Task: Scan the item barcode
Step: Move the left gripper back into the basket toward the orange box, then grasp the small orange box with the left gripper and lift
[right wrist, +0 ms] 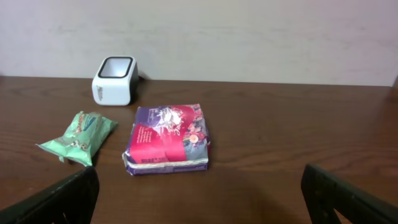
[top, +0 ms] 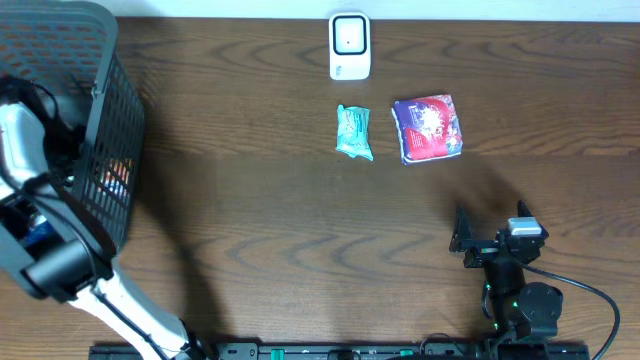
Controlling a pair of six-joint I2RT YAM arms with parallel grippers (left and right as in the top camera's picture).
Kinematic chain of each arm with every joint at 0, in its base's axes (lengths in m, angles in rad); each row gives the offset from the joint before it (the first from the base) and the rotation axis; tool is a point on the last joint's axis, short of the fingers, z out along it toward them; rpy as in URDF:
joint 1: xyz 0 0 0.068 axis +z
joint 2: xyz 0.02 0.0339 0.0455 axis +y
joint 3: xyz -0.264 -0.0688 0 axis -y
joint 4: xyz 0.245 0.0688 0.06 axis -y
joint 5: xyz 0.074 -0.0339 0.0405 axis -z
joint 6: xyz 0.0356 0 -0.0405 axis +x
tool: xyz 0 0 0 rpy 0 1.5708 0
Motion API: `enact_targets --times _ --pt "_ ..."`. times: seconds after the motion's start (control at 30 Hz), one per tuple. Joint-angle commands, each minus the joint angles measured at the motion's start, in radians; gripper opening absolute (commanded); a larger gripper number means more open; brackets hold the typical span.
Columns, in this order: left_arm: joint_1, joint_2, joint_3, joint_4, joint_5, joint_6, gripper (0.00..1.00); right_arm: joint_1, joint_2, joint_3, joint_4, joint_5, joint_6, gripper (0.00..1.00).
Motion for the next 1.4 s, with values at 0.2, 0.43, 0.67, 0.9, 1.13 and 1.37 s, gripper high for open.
enact_targets --times 0.2,0.43,0.67,0.9,1.13,1.37 --pt "0.010 -0.475 0.049 0.156 0.023 -0.260 0.07 -0.006 -0.006 -0.002 -0.003 -0.003 -0.011 0.99" --pt "0.010 -0.567 0.046 0.172 0.010 -0.167 0.36 -0.006 -0.006 -0.002 -0.003 -0.003 -0.011 0.99" --pt "0.010 -0.446 0.006 0.120 -0.055 -0.116 0.93 -0.006 -0.006 -0.002 -0.003 -0.003 -0.011 0.99" --pt "0.010 -0.261 0.006 0.055 -0.121 -0.117 0.90 -0.006 -0.006 -0.002 -0.003 -0.003 -0.011 0.99" --pt "0.010 -0.087 0.006 -0.015 -0.120 -0.155 0.84 -0.006 -0.006 -0.002 -0.003 -0.003 -0.011 0.99" --pt "0.010 0.070 0.004 -0.076 0.024 -0.014 0.84 -0.006 -0.006 -0.002 -0.004 -0.003 -0.011 0.99"
